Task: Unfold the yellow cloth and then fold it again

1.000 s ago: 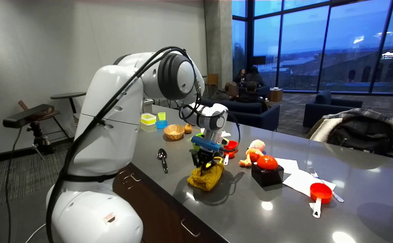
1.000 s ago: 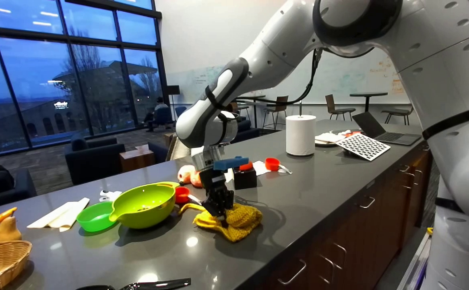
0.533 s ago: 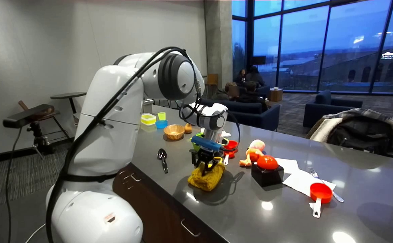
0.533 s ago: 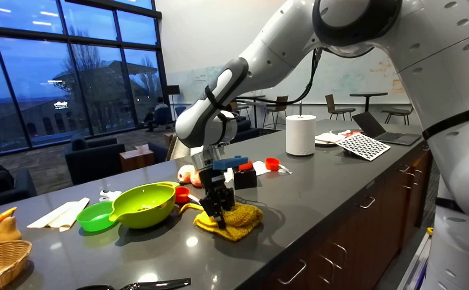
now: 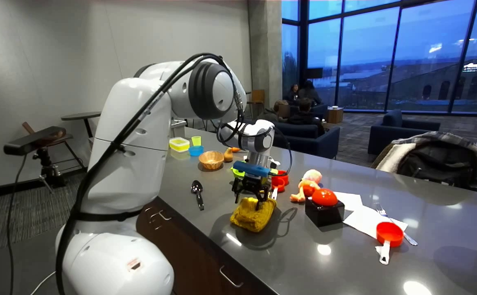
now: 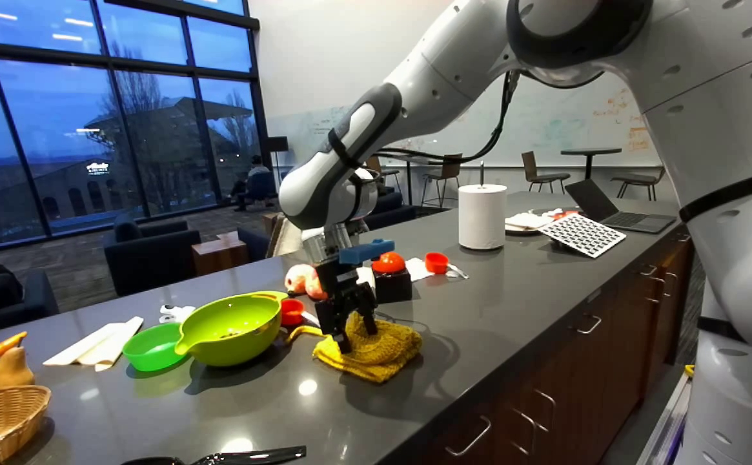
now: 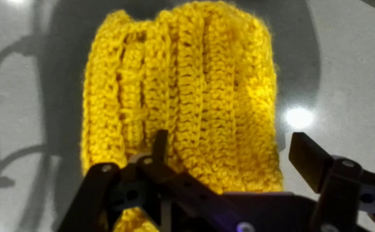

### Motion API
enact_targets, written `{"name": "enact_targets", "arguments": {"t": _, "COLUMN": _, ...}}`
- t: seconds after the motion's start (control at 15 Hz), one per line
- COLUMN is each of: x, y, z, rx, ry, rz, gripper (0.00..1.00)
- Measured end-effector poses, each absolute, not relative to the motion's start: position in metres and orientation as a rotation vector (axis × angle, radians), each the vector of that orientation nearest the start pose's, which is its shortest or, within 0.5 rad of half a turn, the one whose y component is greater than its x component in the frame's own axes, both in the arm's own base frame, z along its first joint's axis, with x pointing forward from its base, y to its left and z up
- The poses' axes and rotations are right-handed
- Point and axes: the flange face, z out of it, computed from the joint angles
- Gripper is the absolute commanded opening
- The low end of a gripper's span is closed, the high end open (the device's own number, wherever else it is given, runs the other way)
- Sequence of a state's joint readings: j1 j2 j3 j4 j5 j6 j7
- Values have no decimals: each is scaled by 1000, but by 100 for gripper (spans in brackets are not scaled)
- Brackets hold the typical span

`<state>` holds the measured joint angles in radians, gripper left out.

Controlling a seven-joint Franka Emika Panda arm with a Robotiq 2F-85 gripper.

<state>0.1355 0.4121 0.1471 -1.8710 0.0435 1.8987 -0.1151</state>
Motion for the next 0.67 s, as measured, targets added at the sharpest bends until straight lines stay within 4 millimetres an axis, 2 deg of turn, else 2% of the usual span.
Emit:
{"name": "enact_targets", "arguments": {"t": 0.47, "x": 567, "y": 156, "z": 312, "rx": -3055, "ry": -496, "rz": 514, "gripper": 100}}
{"name": "enact_targets", "arguments": {"t": 0.67, "x": 561, "y": 149, "z": 320, "rx": -3079, "ry": -414, "rz": 507, "gripper": 100}}
